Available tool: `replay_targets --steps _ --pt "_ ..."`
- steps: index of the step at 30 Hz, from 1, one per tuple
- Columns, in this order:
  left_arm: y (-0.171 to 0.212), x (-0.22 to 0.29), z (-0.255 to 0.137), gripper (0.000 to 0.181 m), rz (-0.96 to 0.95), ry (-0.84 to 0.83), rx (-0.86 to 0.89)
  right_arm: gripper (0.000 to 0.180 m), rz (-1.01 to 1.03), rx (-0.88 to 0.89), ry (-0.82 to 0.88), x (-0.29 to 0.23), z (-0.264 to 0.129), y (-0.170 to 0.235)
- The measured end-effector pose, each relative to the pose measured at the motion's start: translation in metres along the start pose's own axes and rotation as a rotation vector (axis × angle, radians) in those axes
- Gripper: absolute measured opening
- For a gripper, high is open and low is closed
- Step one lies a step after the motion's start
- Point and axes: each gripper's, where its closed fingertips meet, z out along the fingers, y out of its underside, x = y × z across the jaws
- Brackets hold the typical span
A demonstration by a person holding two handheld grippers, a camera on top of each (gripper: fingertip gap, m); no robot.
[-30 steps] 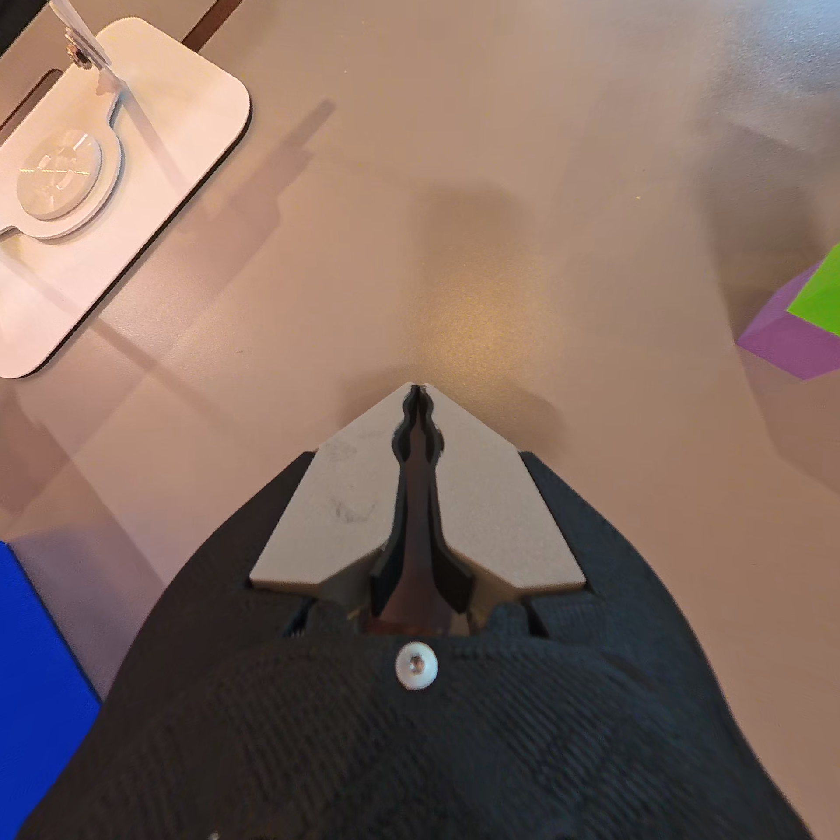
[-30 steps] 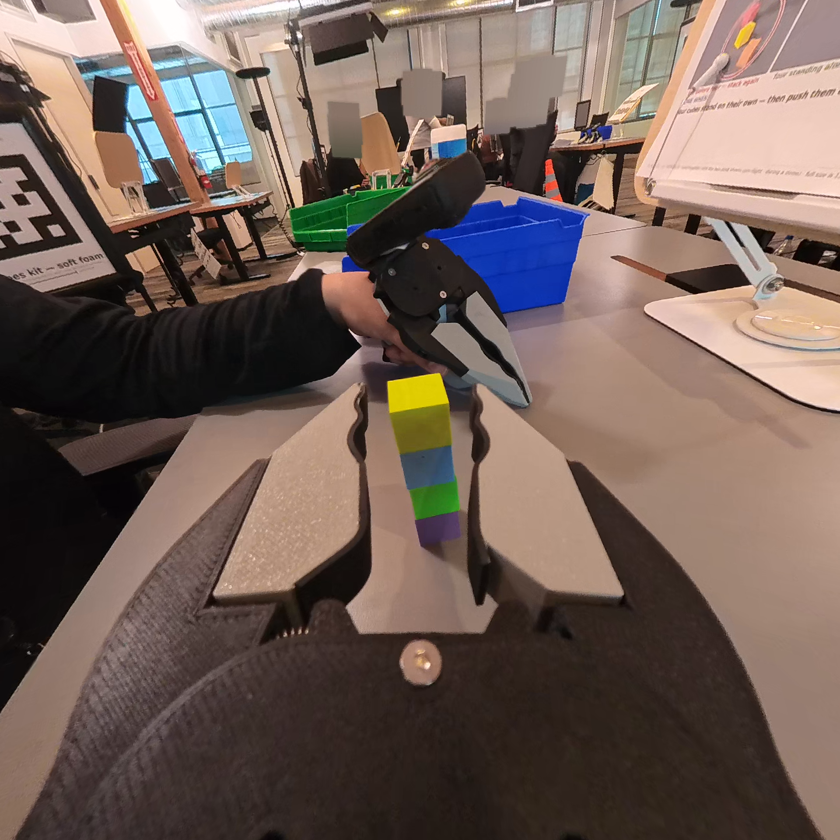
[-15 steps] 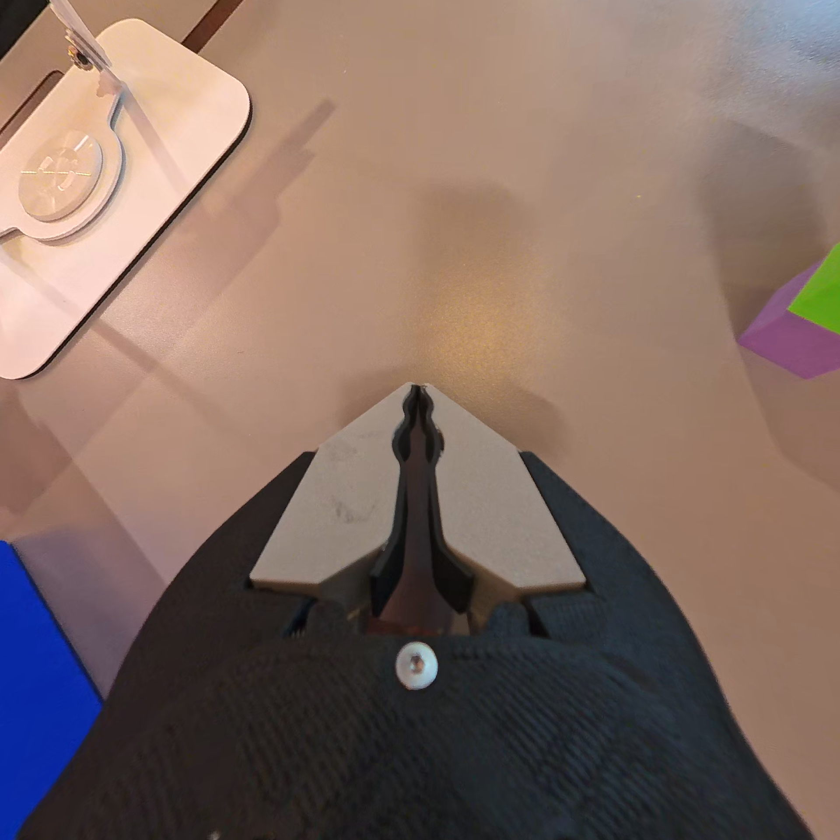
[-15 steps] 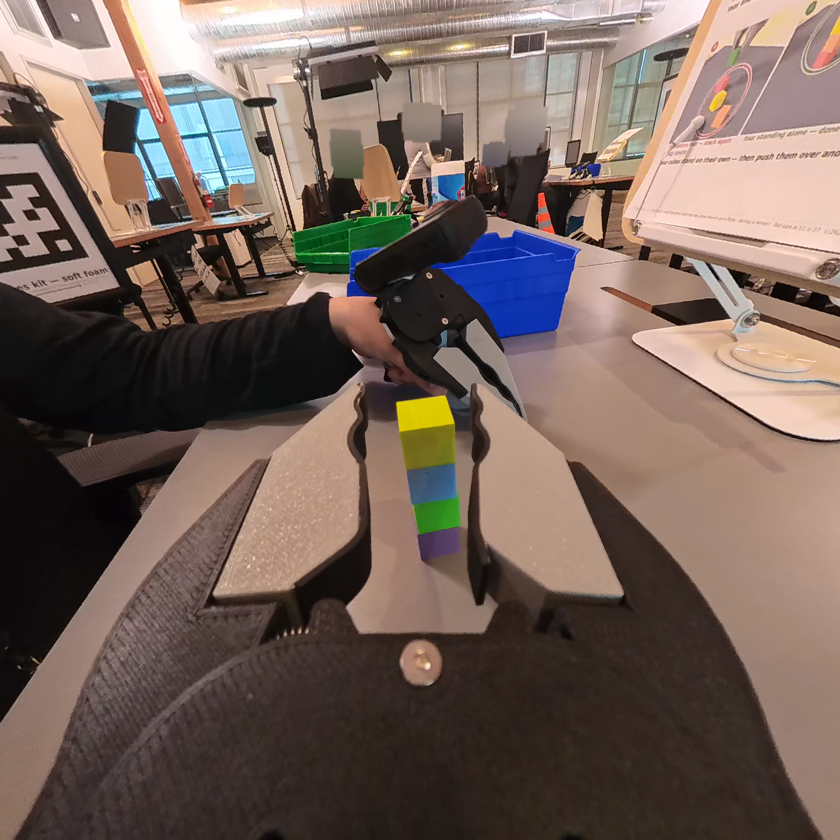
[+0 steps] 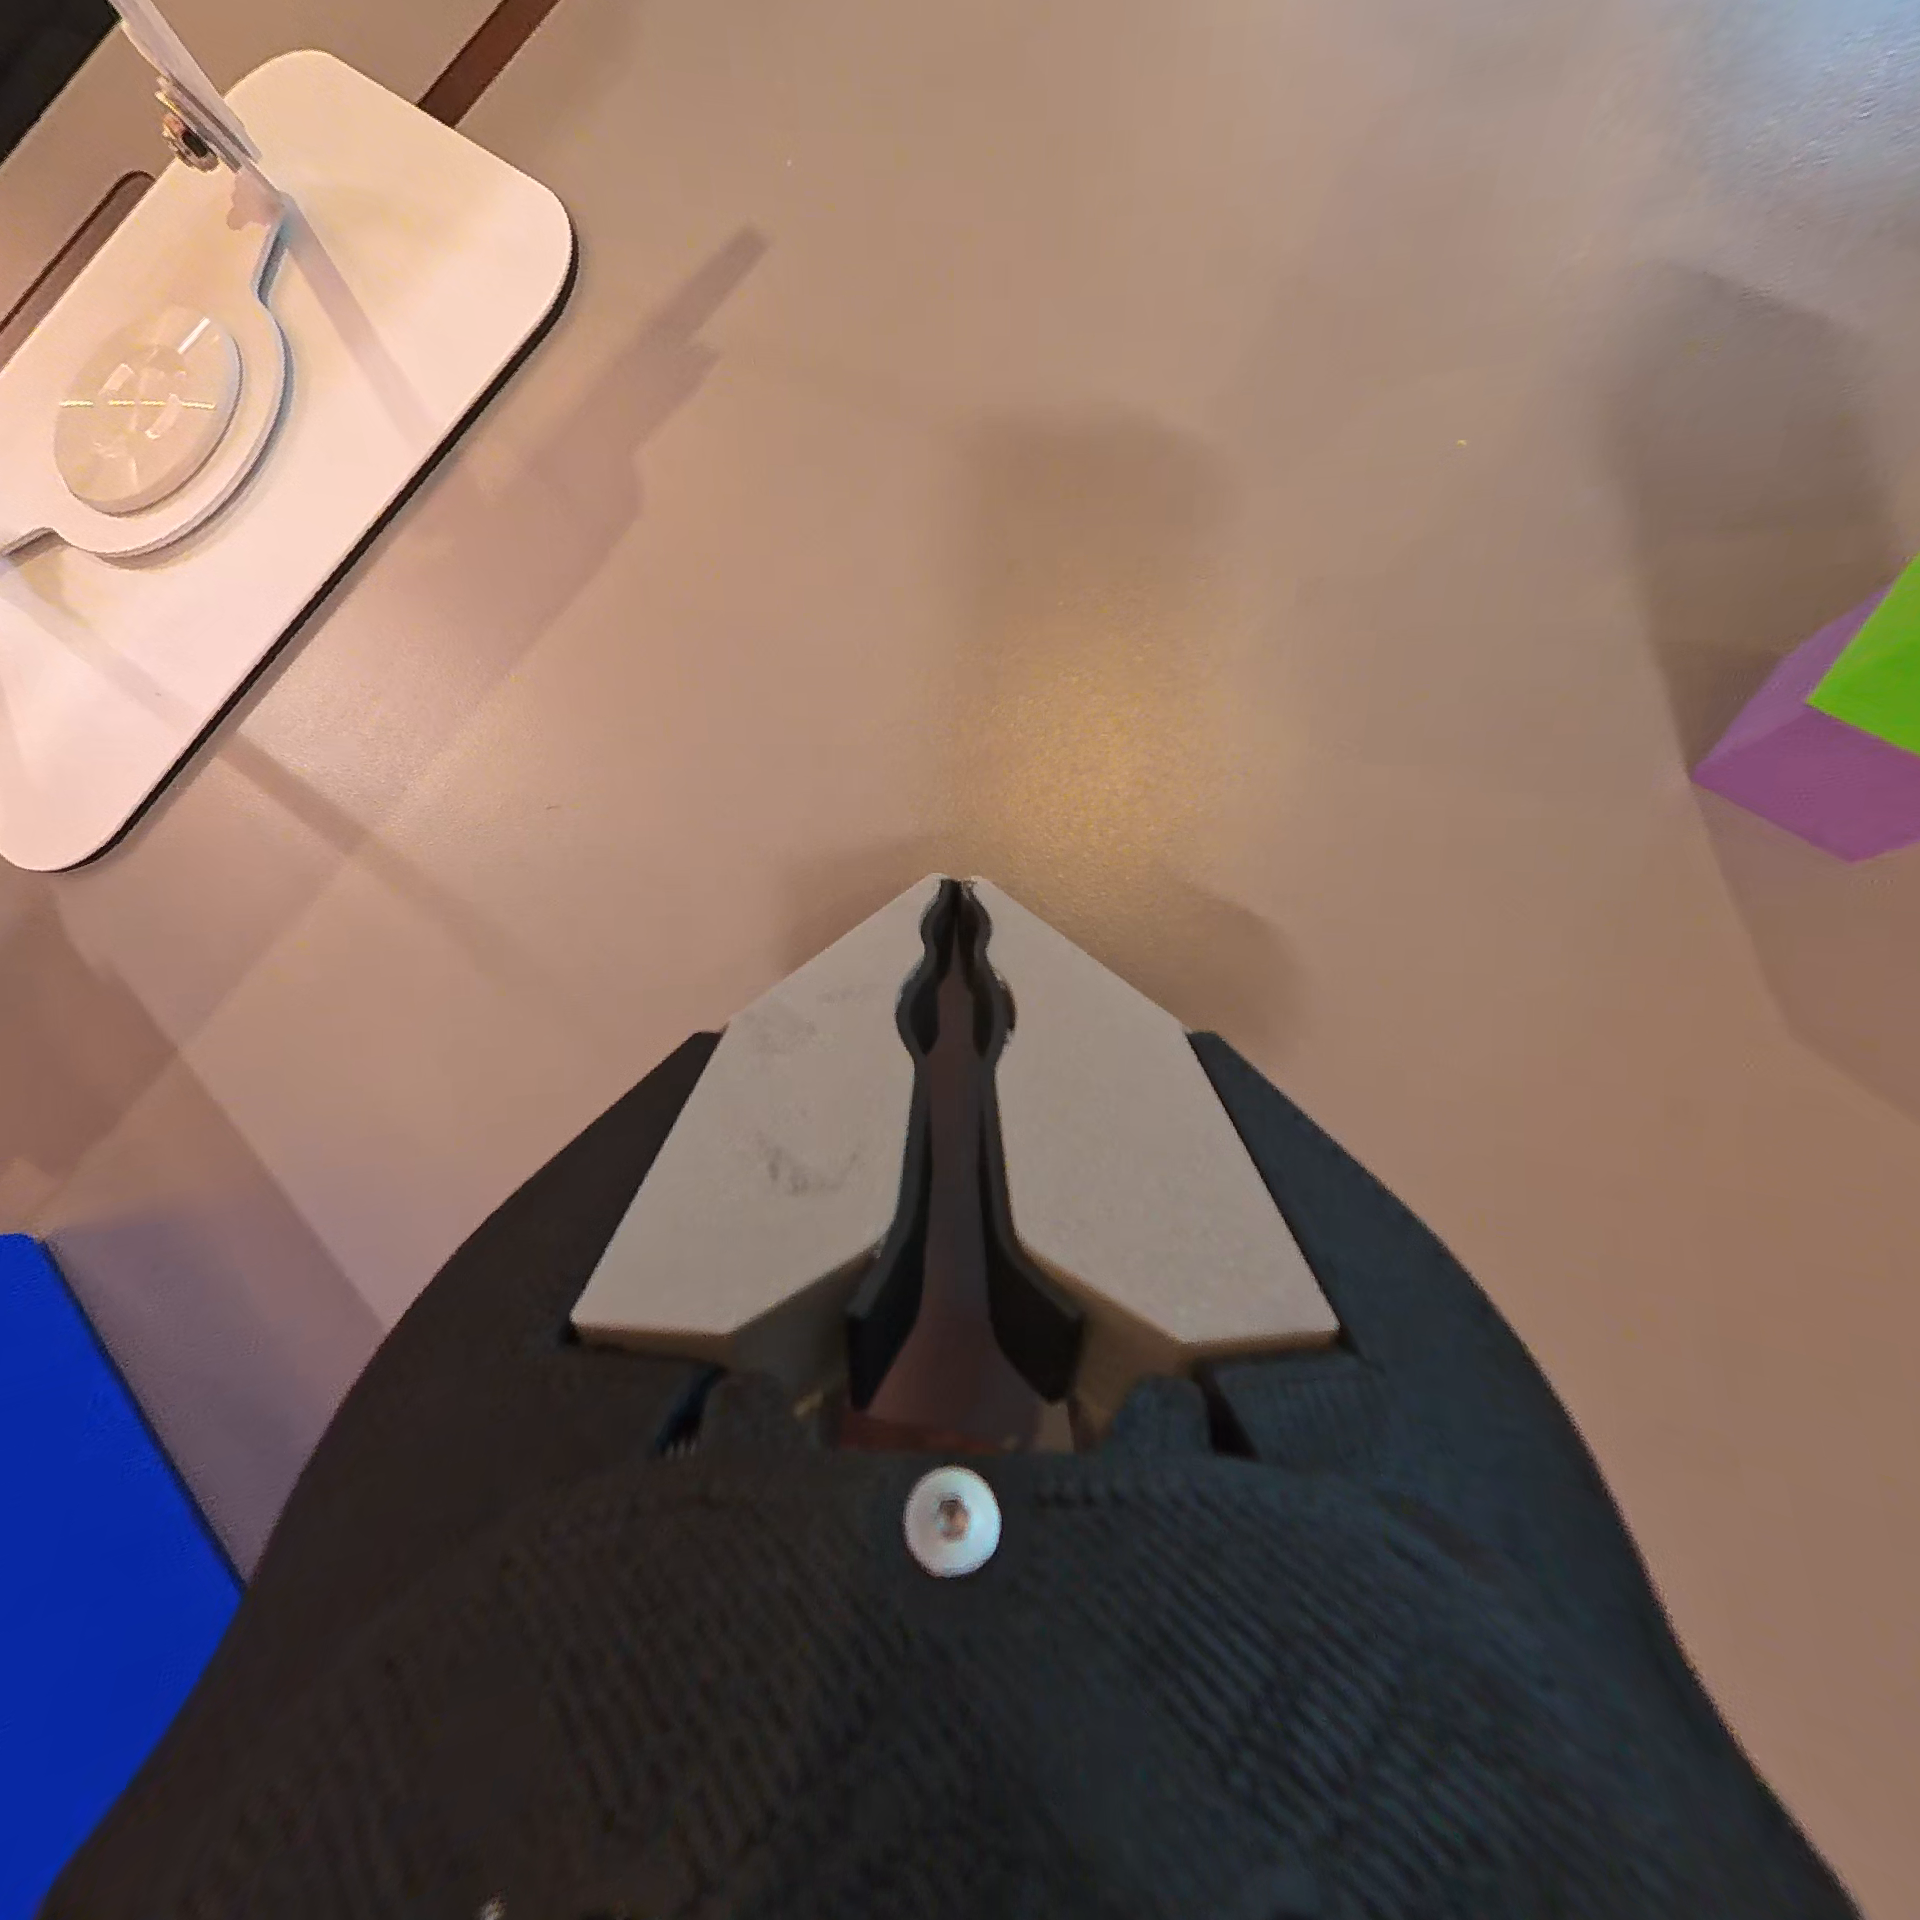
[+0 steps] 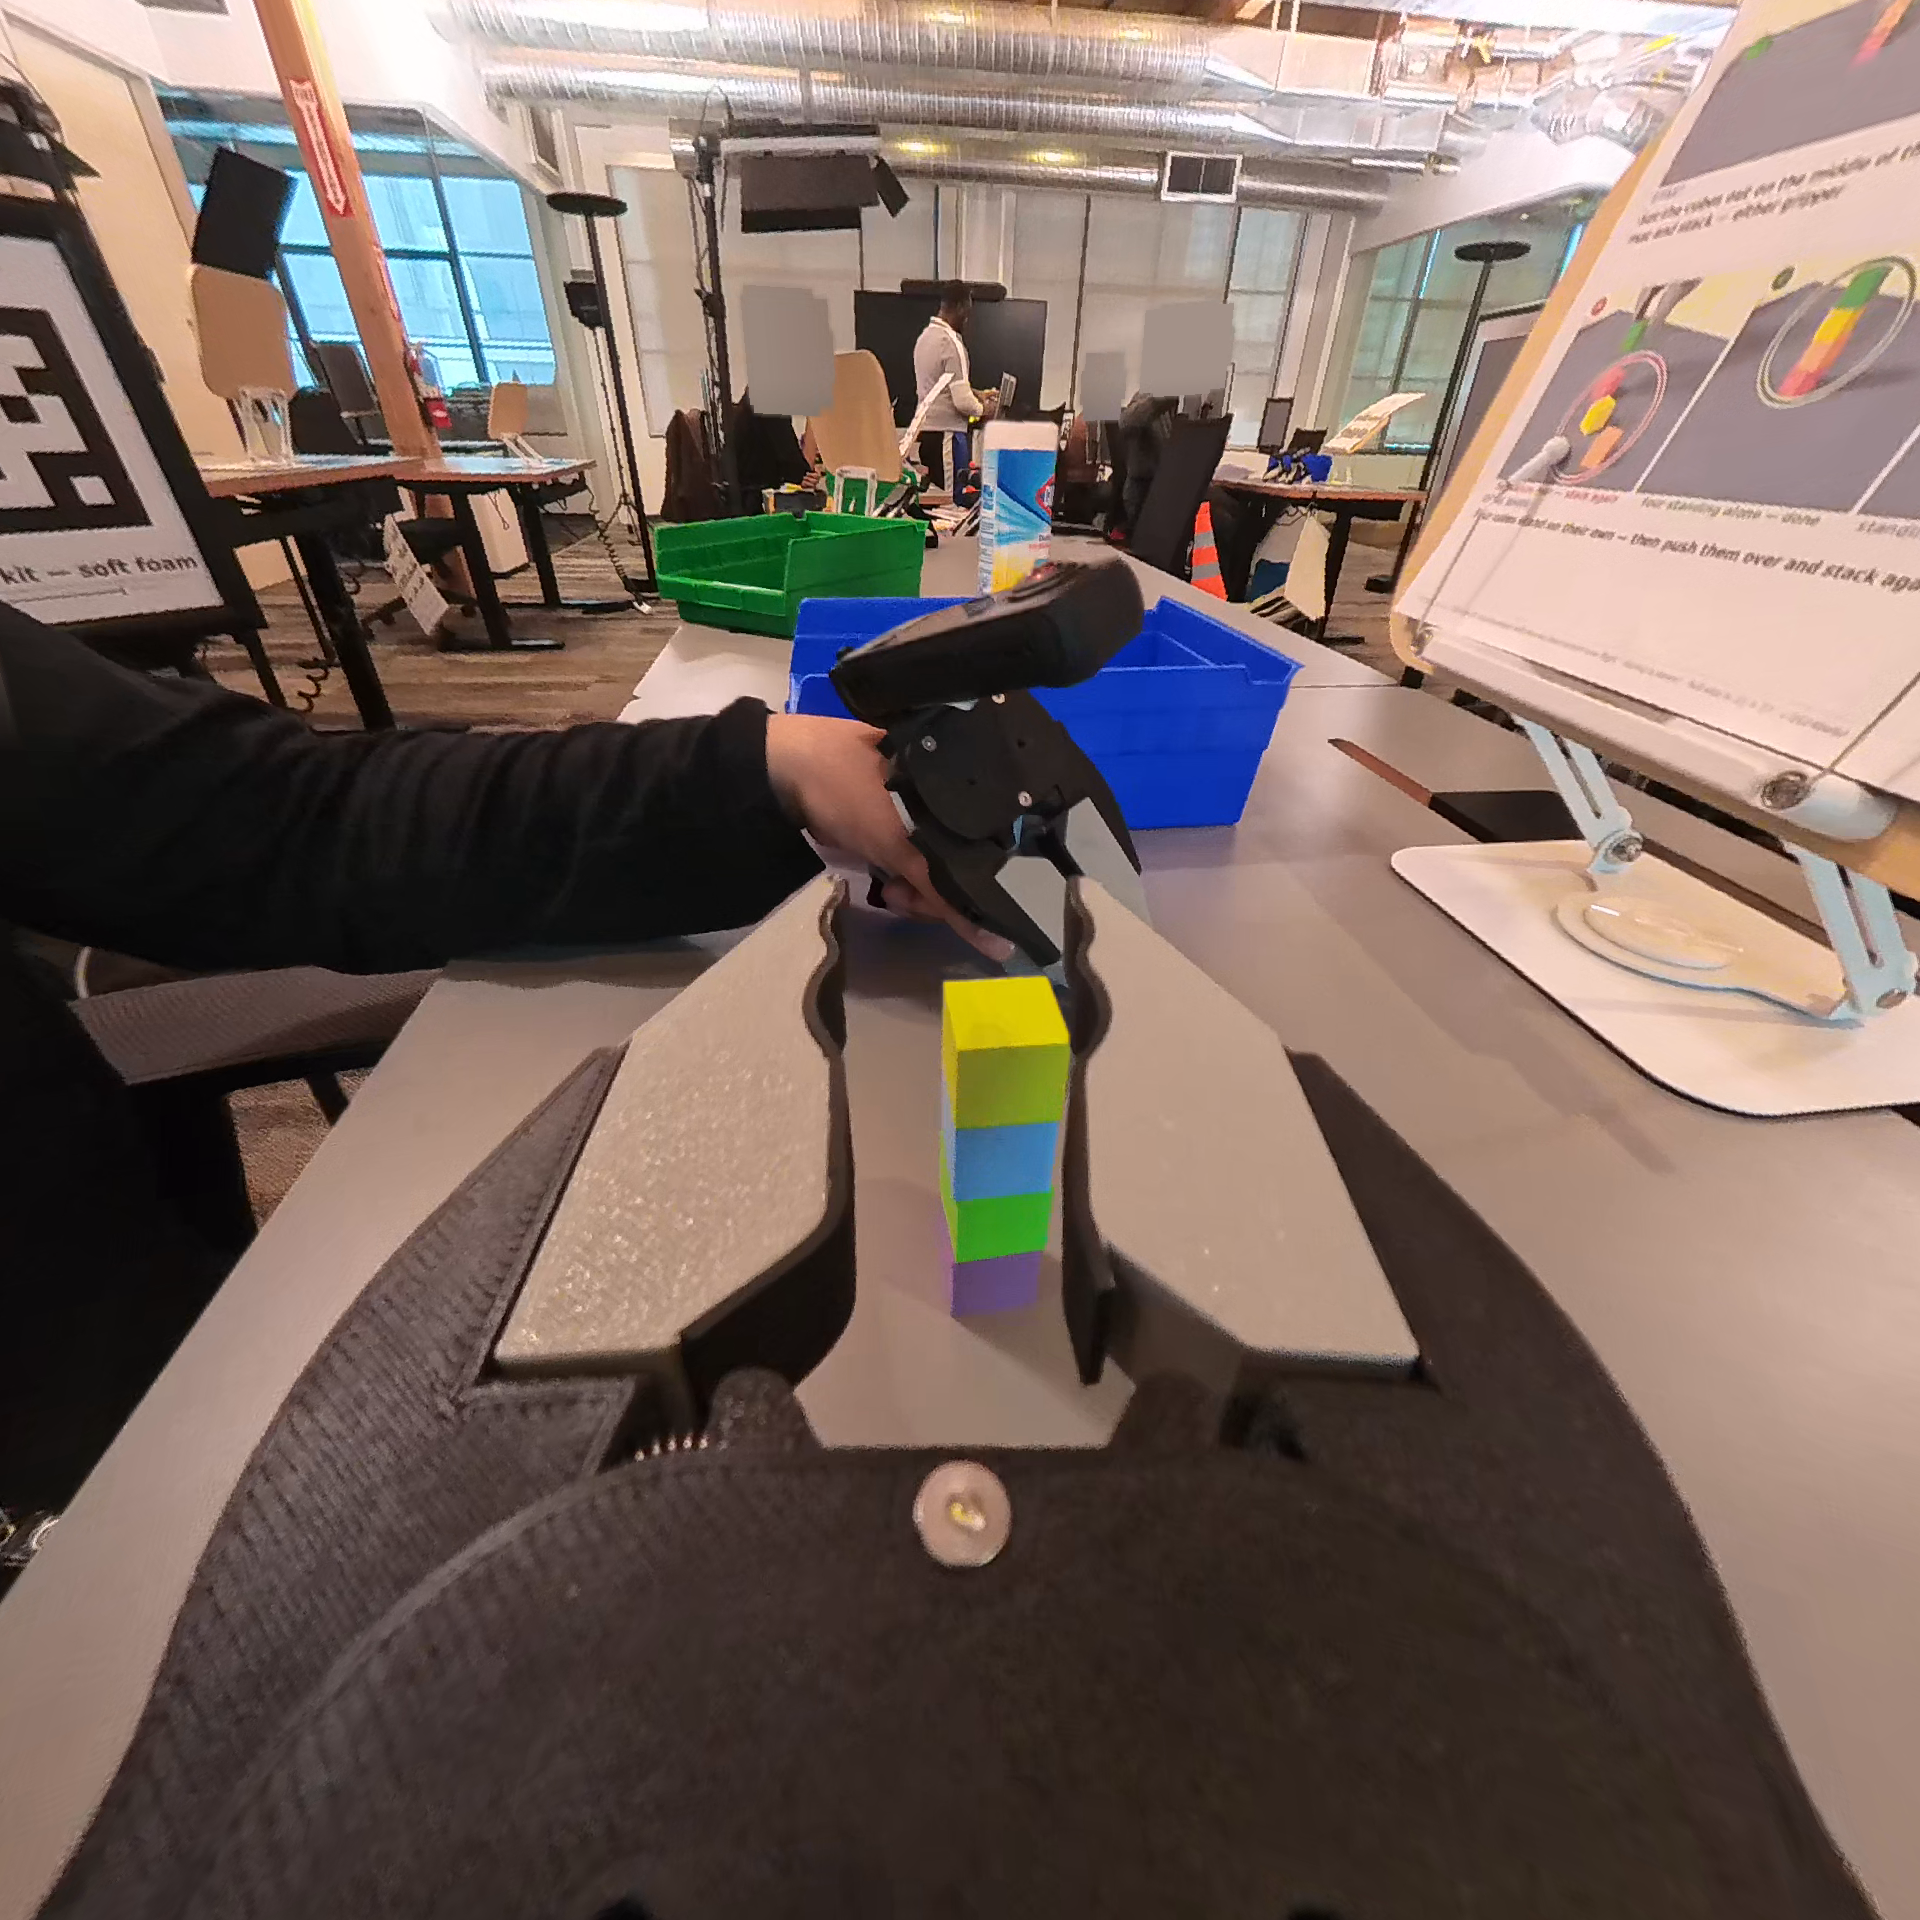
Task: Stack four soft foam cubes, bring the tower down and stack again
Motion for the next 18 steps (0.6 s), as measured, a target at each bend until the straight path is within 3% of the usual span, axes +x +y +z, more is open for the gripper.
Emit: replay_targets --steps 18 --pt "0.0 0.0 0.0 0.0 0.0 -0.001 -0.001 0.035 -0.123 -0.093 -0.062 -0.031 0.015 0.007"
